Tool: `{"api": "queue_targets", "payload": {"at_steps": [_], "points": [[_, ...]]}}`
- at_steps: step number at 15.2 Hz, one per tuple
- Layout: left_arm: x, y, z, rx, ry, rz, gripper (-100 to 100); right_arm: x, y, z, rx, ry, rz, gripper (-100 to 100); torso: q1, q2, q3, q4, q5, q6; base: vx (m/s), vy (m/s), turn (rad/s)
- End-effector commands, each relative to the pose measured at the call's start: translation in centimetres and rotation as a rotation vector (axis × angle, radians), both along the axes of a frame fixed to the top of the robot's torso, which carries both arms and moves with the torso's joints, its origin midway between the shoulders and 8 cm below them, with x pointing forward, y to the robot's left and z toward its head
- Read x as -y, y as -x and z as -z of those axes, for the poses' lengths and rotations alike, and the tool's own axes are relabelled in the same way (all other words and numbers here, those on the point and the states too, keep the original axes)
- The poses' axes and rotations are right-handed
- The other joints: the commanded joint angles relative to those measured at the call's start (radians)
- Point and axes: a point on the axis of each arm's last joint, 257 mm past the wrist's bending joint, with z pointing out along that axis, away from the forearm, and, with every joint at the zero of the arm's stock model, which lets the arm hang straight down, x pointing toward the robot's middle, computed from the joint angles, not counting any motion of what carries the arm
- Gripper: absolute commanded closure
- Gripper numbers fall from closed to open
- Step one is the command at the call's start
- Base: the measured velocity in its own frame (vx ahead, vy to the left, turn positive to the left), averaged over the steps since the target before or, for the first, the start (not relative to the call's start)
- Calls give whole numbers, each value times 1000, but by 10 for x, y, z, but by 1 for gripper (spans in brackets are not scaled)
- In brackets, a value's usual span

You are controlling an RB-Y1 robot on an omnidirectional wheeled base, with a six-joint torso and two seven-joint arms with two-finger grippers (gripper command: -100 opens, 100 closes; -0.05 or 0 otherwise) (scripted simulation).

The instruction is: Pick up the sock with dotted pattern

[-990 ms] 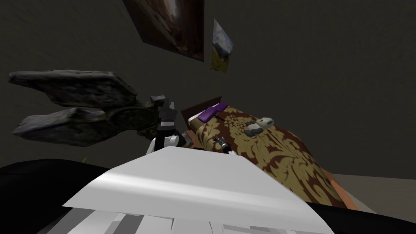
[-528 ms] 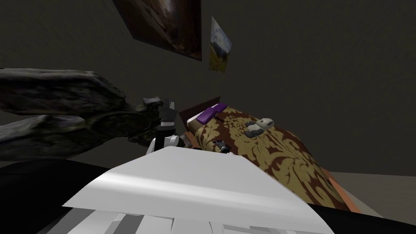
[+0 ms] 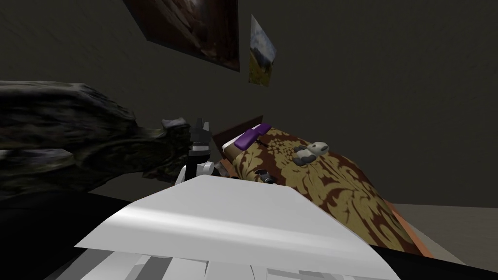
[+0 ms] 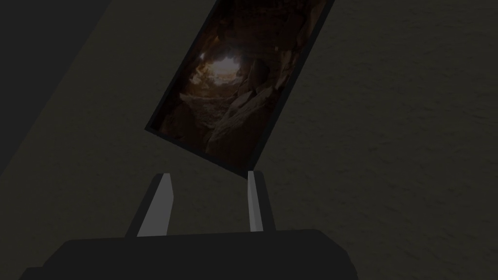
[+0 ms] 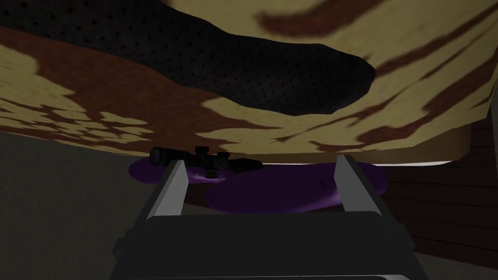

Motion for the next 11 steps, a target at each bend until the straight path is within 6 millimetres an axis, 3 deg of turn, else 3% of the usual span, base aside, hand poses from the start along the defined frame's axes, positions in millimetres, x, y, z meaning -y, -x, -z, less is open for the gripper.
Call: {"api": "queue_targets", "payload": {"at_steps": [1,6,11], "points": [[0,0,0,0,0,0,0,5,11,12,-30,62,-26,-100,0,0,0,0,0,0,82,11,-44],[0,0,0,0,0,0,0,24,36,40,-104,249,-124,-100,0,-1,-1,0,0,0,88,15,-45],[0,0,0,0,0,0,0,38,52,54,-148,360,-186,-100,0,0,0,0,0,0,71,14,-38]]}}
